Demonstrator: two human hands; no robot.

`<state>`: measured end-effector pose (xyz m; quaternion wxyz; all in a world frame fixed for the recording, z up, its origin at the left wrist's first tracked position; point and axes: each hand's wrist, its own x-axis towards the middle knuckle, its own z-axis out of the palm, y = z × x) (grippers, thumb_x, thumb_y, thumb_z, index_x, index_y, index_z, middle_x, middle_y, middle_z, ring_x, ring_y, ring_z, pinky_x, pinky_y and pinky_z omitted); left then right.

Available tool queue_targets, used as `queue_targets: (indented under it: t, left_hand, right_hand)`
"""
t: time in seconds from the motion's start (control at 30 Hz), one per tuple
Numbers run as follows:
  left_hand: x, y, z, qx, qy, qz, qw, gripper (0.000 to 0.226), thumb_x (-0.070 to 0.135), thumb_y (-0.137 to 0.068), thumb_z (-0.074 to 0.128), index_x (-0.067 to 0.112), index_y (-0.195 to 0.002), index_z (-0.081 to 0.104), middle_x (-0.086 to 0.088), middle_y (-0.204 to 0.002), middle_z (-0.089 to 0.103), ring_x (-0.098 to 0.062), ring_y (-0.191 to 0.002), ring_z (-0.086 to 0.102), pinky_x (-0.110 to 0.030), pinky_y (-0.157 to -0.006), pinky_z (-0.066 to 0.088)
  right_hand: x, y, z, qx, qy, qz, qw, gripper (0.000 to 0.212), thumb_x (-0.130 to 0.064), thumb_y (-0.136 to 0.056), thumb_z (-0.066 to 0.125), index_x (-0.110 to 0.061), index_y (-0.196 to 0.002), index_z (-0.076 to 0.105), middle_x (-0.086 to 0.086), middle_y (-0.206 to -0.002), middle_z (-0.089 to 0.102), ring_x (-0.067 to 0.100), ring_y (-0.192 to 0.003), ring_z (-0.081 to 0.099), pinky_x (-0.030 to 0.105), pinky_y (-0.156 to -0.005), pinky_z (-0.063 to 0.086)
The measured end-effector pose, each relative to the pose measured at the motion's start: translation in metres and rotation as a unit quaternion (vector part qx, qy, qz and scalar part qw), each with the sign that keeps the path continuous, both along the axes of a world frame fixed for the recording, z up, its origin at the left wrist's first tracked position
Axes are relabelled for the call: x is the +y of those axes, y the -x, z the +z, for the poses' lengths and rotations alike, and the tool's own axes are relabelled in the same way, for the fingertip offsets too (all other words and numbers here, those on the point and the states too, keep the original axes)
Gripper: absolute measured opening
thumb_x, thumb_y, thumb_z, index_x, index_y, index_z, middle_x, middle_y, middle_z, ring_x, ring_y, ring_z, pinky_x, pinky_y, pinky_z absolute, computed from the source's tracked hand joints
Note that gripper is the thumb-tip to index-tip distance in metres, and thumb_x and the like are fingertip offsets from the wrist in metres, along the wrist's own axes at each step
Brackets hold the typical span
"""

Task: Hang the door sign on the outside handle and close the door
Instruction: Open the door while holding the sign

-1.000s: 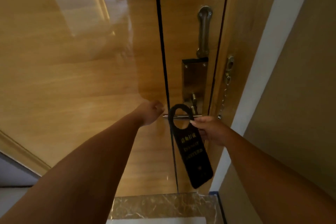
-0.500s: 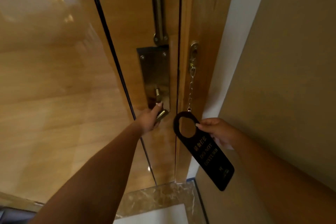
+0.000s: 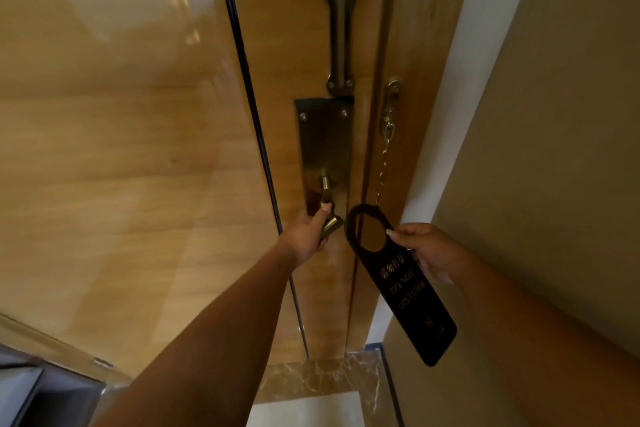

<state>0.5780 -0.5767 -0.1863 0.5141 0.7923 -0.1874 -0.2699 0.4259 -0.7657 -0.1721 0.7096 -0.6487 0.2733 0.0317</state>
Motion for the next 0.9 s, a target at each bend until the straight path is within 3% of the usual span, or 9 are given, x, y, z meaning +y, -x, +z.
queue_targets:
  t: [0.1, 0.2, 0.27, 0.33, 0.4, 0.47, 0.6, 0.77, 0.9]
  left_hand:
    - [0.017, 0.022, -0.002, -0.114, -0.095, -0.016, 0.989, 0.071, 0.083, -0.073, 0.027, 0.023, -0.080, 0.065, -0.002, -0.073, 0.067, -0.023, -0.074, 0.065, -0.038, -0.073, 0.051]
    - [0.037, 0.044, 0.010, -0.194, -0.149, -0.067, 0.967, 0.073, 0.081, -0.076, 0.020, 0.030, -0.103, 0.064, -0.003, -0.094, 0.069, -0.023, -0.087, 0.064, -0.042, -0.084, 0.050]
    - [0.051, 0.059, 0.019, -0.241, -0.207, -0.103, 0.943, 0.075, 0.078, -0.078, 0.017, 0.022, -0.089, 0.066, -0.004, -0.086, 0.067, -0.022, -0.081, 0.061, -0.036, -0.074, 0.048]
    - [0.065, 0.080, 0.031, -0.307, -0.288, -0.123, 0.899, 0.069, 0.074, -0.081, 0.017, 0.020, -0.067, 0.058, -0.002, -0.070, 0.060, -0.019, -0.067, 0.056, -0.031, -0.058, 0.041]
    - [0.077, 0.099, 0.040, -0.367, -0.350, -0.122, 0.853, 0.064, 0.070, -0.084, 0.021, 0.019, -0.067, 0.055, -0.001, -0.071, 0.058, -0.019, -0.063, 0.055, -0.031, -0.054, 0.040]
    - [0.094, 0.121, 0.048, -0.404, -0.374, -0.120, 0.826, 0.062, 0.069, -0.085, 0.023, 0.018, -0.071, 0.055, -0.002, -0.078, 0.056, -0.018, -0.063, 0.053, -0.030, -0.053, 0.040]
    - [0.133, 0.162, 0.053, -0.408, -0.380, -0.136, 0.819, 0.063, 0.070, -0.085, 0.025, 0.019, -0.066, 0.056, -0.002, -0.069, 0.058, -0.018, -0.060, 0.055, -0.030, -0.053, 0.042]
    - [0.194, 0.213, 0.056, -0.408, -0.400, -0.130, 0.811, 0.070, 0.075, -0.081, 0.026, 0.017, -0.064, 0.060, 0.001, -0.058, 0.052, -0.016, -0.049, 0.047, -0.028, -0.047, 0.033]
    - [0.258, 0.258, 0.054, -0.409, -0.381, -0.110, 0.822, 0.074, 0.080, -0.076, 0.024, 0.019, -0.065, 0.062, 0.004, -0.056, 0.053, -0.015, -0.053, 0.050, -0.035, -0.063, 0.042]
  right_hand:
    - [0.014, 0.006, 0.009, -0.004, -0.002, 0.007, 1.000, 0.027, -0.028, -0.084, 0.064, -0.008, -0.100, 0.069, 0.009, -0.088, 0.072, 0.023, -0.082, 0.070, 0.033, -0.065, 0.050]
    - [0.030, 0.025, 0.016, -0.003, -0.006, 0.011, 1.000, 0.036, -0.027, -0.081, 0.066, -0.002, -0.107, 0.066, 0.015, -0.098, 0.069, 0.033, -0.096, 0.065, 0.041, -0.081, 0.050]
    - [0.041, 0.046, 0.020, -0.003, -0.018, 0.018, 1.000, 0.038, -0.028, -0.077, 0.067, -0.002, -0.104, 0.066, 0.017, -0.098, 0.067, 0.034, -0.098, 0.063, 0.045, -0.087, 0.047]
    - [0.057, 0.070, 0.028, -0.009, -0.036, 0.032, 0.999, 0.033, -0.028, -0.071, 0.068, -0.005, -0.094, 0.068, 0.013, -0.091, 0.068, 0.031, -0.090, 0.063, 0.039, -0.078, 0.048]
    - [0.069, 0.088, 0.035, -0.014, -0.048, 0.038, 0.998, 0.030, -0.027, -0.067, 0.069, -0.006, -0.089, 0.067, 0.012, -0.087, 0.066, 0.026, -0.084, 0.062, 0.034, -0.072, 0.048]
    - [0.086, 0.110, 0.045, -0.029, -0.038, 0.036, 0.998, 0.034, -0.025, -0.068, 0.069, -0.005, -0.095, 0.065, 0.013, -0.092, 0.065, 0.028, -0.089, 0.062, 0.035, -0.077, 0.049]
    - [0.120, 0.159, 0.051, -0.048, -0.010, 0.014, 0.999, 0.025, -0.021, -0.078, 0.066, -0.006, -0.099, 0.065, 0.012, -0.093, 0.067, 0.029, -0.094, 0.064, 0.038, -0.083, 0.049]
    - [0.164, 0.212, 0.044, -0.044, -0.022, 0.022, 0.999, 0.035, -0.026, -0.069, 0.070, -0.008, -0.099, 0.066, 0.011, -0.091, 0.069, 0.028, -0.092, 0.065, 0.038, -0.080, 0.050]
    - [0.201, 0.252, 0.028, -0.017, -0.104, 0.063, 0.992, 0.030, -0.020, -0.074, 0.070, -0.006, -0.099, 0.064, 0.015, -0.095, 0.068, 0.030, -0.095, 0.065, 0.040, -0.082, 0.051]
